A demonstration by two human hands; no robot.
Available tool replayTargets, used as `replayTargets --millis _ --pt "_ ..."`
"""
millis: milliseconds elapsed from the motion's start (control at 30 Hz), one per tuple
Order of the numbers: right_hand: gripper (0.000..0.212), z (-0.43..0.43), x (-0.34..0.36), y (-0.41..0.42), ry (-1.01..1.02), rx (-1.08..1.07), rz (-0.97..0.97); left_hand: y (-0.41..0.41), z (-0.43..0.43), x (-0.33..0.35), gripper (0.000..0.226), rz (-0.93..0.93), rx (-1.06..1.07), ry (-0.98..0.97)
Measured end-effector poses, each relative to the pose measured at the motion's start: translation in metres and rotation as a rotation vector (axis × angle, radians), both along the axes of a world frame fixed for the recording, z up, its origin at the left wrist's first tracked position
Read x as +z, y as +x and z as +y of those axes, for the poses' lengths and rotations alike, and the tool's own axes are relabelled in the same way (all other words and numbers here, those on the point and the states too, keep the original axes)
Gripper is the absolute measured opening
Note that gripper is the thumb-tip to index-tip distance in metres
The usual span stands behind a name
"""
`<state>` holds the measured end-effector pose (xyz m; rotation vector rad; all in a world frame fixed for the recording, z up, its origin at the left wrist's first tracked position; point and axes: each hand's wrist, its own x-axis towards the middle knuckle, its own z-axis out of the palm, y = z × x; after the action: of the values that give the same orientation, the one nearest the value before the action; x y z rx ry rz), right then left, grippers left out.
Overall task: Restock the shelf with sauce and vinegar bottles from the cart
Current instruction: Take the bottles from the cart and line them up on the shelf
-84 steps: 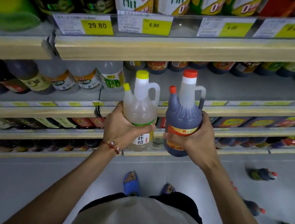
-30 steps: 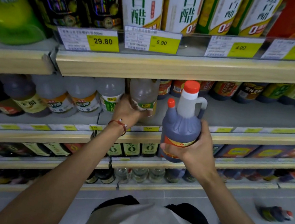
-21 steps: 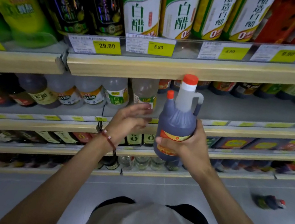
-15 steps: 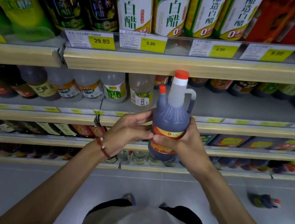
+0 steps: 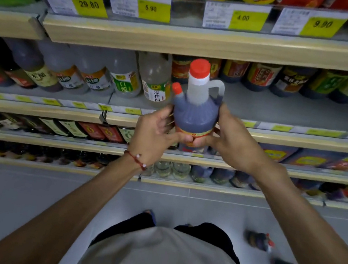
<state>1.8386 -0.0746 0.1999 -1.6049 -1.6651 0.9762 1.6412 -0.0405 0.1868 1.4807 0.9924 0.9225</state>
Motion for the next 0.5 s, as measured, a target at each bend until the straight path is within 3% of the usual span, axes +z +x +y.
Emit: replayTargets --millis 133,267,500 --pt "0.074 0.005 -0.023 -0.009 0.226 -0.237 0.095 0.017 0.024 -0.012 0.082 0.131 -0.003 0.264" --pt "0.066 0.031 -0.042 -0.005 0.337 -0.348 0.127 0.027 0.055 -0.030 0.078 0.225 0.021 0.438" --pt "0.067 0.082 -0.075 0.004 0.326 -0.340 0.153 0.040 0.100 -0.070 0.068 0.197 0.119 0.413"
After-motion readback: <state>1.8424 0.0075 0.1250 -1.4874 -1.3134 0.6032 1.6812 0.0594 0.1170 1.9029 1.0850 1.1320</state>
